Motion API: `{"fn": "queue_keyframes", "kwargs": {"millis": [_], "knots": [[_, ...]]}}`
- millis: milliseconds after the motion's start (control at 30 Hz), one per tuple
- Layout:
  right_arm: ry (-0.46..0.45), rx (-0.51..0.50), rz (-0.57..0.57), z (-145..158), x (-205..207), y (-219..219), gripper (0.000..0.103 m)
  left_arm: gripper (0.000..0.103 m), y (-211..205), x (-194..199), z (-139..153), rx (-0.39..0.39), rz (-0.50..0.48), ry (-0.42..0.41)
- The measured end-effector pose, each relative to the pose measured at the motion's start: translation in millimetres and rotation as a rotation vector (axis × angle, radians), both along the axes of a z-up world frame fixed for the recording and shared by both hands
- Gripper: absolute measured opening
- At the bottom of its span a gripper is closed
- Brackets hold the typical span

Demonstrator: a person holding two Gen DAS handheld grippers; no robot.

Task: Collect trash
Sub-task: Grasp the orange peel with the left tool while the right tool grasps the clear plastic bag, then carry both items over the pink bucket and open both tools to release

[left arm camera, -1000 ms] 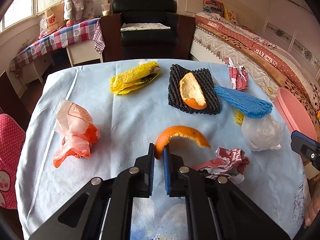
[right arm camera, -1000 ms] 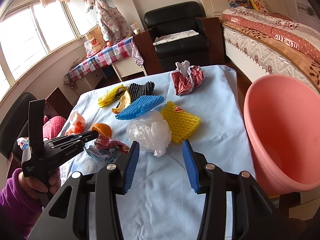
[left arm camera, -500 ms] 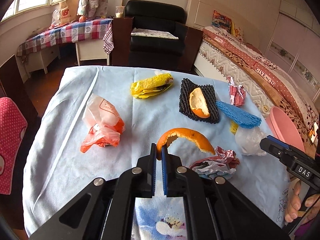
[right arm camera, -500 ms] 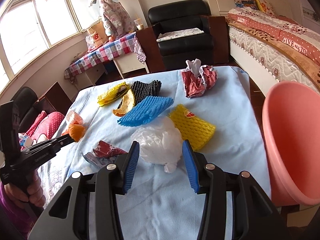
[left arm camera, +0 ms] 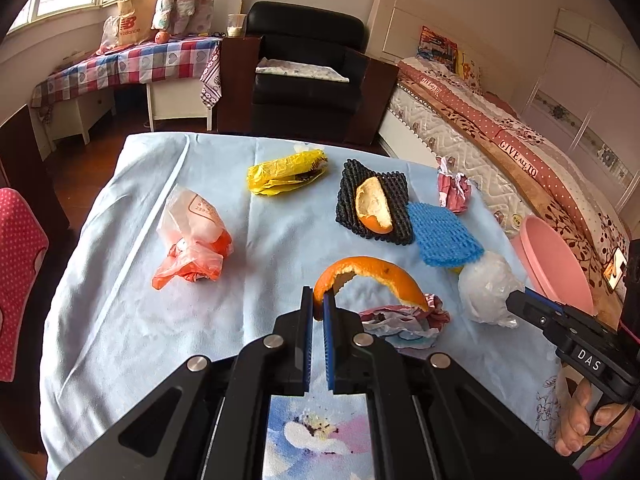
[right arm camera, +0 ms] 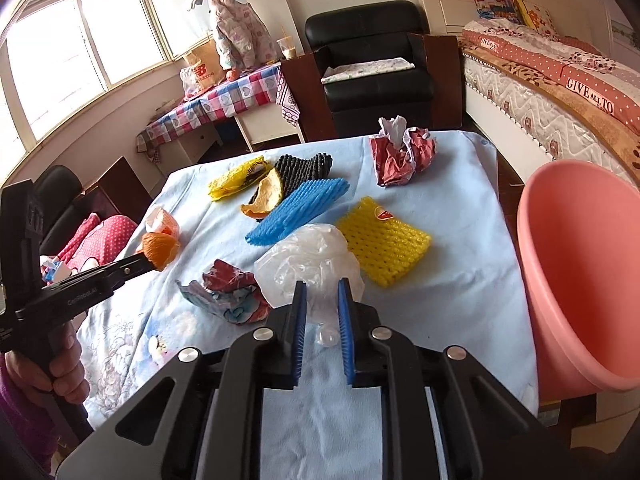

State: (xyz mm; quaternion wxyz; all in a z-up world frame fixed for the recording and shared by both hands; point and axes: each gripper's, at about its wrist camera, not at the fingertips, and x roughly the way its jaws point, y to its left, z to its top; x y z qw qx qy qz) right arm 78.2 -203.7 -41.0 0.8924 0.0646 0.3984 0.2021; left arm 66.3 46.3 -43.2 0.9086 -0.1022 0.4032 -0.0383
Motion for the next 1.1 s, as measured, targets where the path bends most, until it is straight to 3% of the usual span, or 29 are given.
{"fn": "queue_keyframes", "kwargs": {"millis": [567,1100], "knots": [[-0.077,0.052,-0.155,30.4,-26.5,-68.6,0.016,0.004,-65.6,-2.2,30.8,-0.026,-0.09,-0.039],[-0.088,0.039,-0.354,28.5,-33.8,-145.4,0.016,0.004,-177.3,21.1,43.4,-0.007,-0.261,-0.054]]}}
